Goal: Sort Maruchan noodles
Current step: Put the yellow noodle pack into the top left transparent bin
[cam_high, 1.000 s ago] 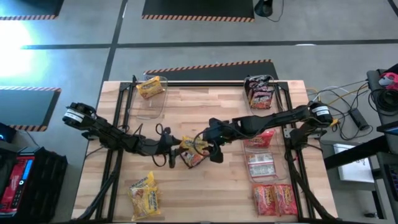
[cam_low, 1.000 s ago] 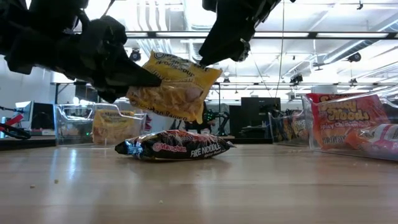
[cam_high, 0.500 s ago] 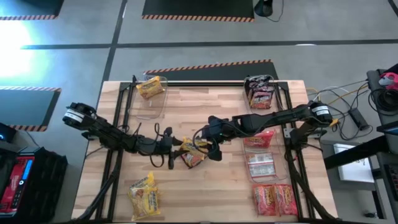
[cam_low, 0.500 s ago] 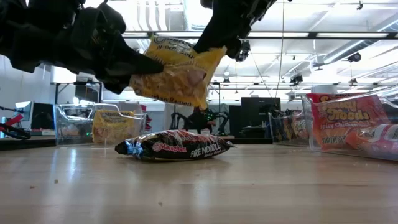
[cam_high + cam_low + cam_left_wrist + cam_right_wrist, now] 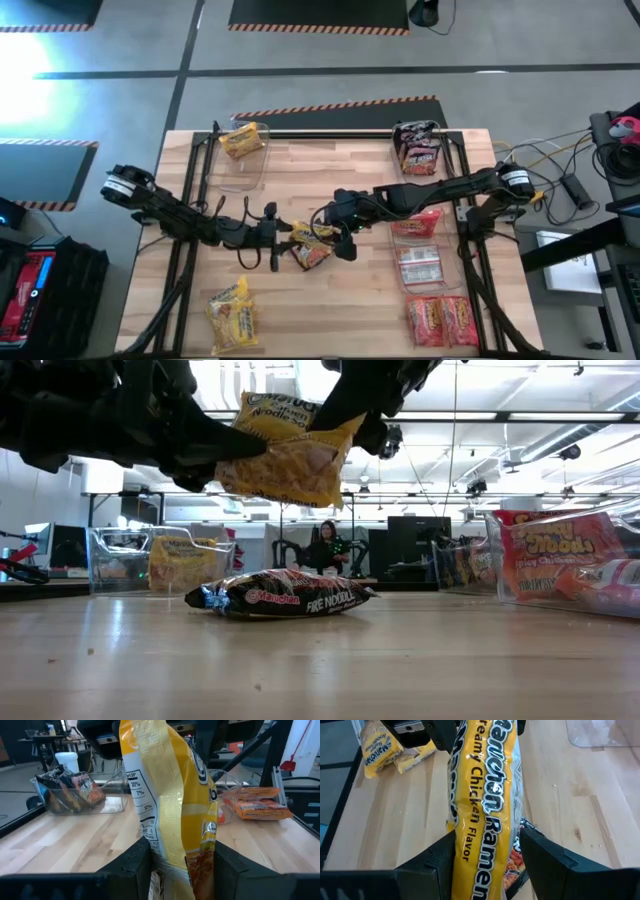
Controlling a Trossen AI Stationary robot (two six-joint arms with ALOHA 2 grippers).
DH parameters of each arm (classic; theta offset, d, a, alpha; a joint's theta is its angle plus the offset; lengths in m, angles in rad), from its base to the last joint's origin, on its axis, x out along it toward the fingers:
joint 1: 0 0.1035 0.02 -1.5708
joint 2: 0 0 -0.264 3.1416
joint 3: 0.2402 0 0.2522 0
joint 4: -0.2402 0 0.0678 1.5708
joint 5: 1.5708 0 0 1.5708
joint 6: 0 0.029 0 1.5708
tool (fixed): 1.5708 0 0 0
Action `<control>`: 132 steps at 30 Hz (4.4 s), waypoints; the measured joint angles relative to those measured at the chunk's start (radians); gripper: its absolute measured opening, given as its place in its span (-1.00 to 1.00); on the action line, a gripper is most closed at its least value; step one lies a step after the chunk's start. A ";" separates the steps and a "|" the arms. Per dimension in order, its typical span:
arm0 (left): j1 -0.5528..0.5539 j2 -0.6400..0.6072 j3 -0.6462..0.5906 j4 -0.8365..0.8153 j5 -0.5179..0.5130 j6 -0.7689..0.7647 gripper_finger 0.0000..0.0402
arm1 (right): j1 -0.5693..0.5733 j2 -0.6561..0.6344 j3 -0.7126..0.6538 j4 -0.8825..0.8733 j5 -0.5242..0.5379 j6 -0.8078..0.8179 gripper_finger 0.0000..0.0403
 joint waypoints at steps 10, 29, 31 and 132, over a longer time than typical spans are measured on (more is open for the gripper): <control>0.000 0.000 0.000 0.002 -0.004 -0.002 -0.37 | 0.000 0.000 0.000 0.004 -0.004 0.001 -0.35; -0.001 -0.002 0.001 0.005 -0.073 -0.027 0.14 | -0.001 0.002 -0.002 -0.014 -0.019 -0.027 -0.47; -0.001 -0.004 0.001 0.003 -0.098 0.020 0.17 | -0.003 0.002 -0.002 -0.035 -0.012 -0.039 -0.47; 0.870 -0.408 0.416 -1.368 0.045 0.163 -0.47 | 0.022 0.041 0.235 -0.742 0.334 -0.172 -0.06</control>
